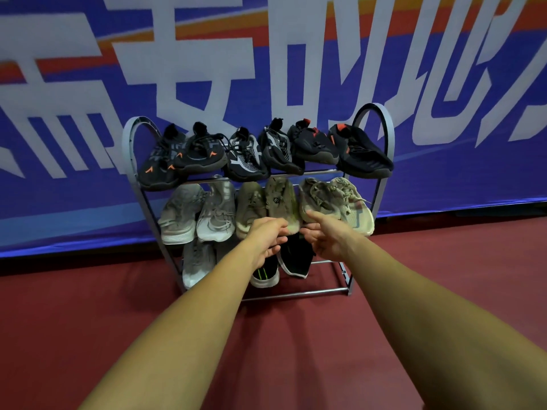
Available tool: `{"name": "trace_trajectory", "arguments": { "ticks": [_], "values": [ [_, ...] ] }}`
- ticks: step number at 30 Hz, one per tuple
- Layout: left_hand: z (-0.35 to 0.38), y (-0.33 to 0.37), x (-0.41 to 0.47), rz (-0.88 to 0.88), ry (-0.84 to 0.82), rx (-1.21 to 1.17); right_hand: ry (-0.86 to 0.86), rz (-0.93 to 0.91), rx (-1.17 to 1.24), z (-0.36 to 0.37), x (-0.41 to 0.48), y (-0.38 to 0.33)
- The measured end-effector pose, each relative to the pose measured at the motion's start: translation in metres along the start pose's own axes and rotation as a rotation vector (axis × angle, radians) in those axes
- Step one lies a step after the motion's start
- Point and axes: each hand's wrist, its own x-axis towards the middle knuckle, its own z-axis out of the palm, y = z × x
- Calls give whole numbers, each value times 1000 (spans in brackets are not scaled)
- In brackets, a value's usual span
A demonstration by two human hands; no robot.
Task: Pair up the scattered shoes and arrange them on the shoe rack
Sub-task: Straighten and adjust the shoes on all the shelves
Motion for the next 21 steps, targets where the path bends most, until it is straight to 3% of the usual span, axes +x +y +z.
{"name": "trace_trajectory", "arguments": {
  "ticks": [6,15,21],
  "values": [
    [-30,-4,0,-38,53,27,-3,7,-15,23,5,10],
    [-55,-10,21,-62,241,58,-19,83,-220,68,30,32],
    [-62,-14,34,-76,260,26,-9,94,-77,99,49,40]
  ]
}}
